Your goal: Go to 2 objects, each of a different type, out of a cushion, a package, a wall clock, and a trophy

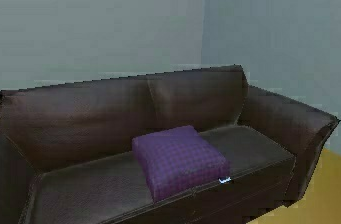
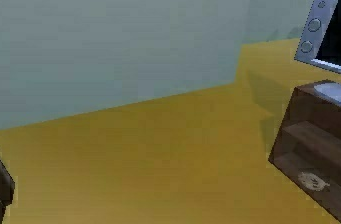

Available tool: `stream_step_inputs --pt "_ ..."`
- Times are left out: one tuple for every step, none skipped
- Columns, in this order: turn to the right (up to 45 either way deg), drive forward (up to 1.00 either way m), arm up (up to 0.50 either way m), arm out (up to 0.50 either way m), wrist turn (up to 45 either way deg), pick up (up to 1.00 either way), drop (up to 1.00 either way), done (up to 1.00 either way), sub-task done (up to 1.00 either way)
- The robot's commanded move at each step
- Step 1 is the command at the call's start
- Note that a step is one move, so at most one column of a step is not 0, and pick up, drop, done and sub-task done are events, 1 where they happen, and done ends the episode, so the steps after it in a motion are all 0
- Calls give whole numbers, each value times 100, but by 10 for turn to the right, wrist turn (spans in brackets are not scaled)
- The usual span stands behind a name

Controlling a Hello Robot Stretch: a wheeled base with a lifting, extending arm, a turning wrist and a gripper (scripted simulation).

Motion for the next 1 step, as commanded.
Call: stream_step_inputs --pt "0 0 0 0 0 0 0 100 0"
